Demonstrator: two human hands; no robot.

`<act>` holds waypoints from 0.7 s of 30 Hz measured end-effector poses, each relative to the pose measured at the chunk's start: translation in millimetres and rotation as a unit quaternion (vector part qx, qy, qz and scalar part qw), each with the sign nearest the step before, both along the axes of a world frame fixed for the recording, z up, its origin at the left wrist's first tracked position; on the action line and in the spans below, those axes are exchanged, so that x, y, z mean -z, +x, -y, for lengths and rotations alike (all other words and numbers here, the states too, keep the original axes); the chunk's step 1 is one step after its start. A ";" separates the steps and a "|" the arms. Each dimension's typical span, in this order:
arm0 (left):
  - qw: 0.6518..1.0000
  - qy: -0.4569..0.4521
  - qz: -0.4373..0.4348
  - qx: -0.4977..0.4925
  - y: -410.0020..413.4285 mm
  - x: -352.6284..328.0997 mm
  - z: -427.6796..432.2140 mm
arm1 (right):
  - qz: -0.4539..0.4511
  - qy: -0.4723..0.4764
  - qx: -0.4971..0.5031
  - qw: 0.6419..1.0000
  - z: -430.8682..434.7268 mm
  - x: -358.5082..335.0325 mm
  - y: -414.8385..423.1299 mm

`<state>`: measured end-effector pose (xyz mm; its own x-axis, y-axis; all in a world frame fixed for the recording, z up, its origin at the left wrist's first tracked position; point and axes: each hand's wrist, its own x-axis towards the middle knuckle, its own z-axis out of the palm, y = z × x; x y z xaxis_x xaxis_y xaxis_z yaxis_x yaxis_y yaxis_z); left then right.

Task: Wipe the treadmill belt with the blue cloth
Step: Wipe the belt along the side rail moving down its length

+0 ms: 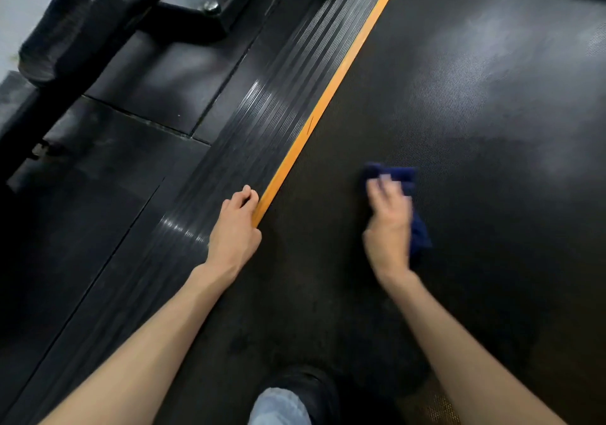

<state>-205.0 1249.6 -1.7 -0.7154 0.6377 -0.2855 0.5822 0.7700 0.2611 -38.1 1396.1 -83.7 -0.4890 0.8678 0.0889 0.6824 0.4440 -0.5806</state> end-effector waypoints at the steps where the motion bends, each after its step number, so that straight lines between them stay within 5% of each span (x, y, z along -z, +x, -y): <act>1: 1.000 0.000 -0.005 0.000 1.1 0.9 -1.1 | -0.004 0.007 -0.081 0.997 27.9 0.4 -14.4; 4: 1.000 -0.001 -0.029 0.000 5.5 4.4 -2.9 | 0.039 0.043 -0.337 0.940 96.4 -0.7 -22.3; 6: 0.999 -0.008 -0.052 -0.002 10.0 6.4 -6.3 | 0.070 0.104 -0.385 0.914 84.6 -2.4 0.2; 11: 0.997 -0.007 -0.046 -0.058 30.0 12.3 -23.0 | 0.098 0.101 -0.065 0.988 -20.7 -1.0 107.0; 15: 0.998 0.022 -0.053 -0.034 37.3 16.1 -25.2 | 0.084 0.027 0.135 0.987 -42.3 -4.9 117.3; 17: 0.998 0.034 -0.054 -0.016 39.0 14.5 -27.3 | 0.061 0.041 0.084 0.994 -9.5 -1.0 88.5; 21: 0.996 0.073 -0.048 0.004 46.7 14.3 -41.2 | 0.067 0.068 -0.198 0.976 83.0 2.5 63.0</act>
